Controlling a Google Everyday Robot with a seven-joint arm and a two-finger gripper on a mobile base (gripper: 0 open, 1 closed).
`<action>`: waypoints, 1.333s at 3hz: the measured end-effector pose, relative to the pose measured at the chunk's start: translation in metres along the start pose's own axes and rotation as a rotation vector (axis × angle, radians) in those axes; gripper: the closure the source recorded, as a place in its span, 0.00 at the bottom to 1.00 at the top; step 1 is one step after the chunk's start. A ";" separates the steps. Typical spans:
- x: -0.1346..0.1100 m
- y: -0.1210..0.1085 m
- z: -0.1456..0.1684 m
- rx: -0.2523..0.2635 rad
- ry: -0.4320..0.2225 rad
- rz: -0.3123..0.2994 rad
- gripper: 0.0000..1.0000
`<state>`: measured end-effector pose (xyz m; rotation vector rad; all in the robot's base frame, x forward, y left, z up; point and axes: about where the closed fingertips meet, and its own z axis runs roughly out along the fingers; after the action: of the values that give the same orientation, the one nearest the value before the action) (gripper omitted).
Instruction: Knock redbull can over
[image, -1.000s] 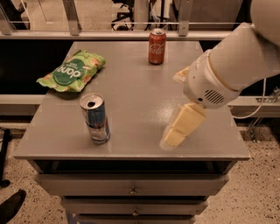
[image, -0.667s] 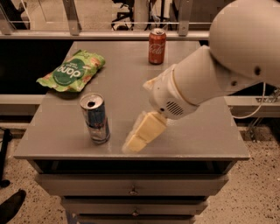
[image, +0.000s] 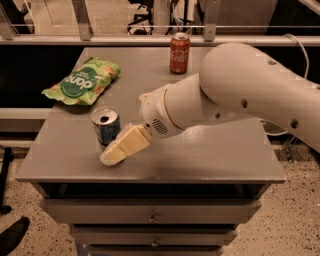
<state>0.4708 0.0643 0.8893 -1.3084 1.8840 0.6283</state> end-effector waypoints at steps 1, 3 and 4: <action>-0.007 -0.015 0.012 0.039 -0.060 0.049 0.00; -0.026 -0.096 0.037 0.152 -0.130 0.069 0.00; -0.038 -0.121 0.047 0.176 -0.142 0.072 0.00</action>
Offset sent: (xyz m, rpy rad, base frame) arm 0.0968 0.0041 -0.0062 0.1210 -0.0805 -0.1682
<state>0.6056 0.0777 0.8939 -1.0606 1.8321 0.5623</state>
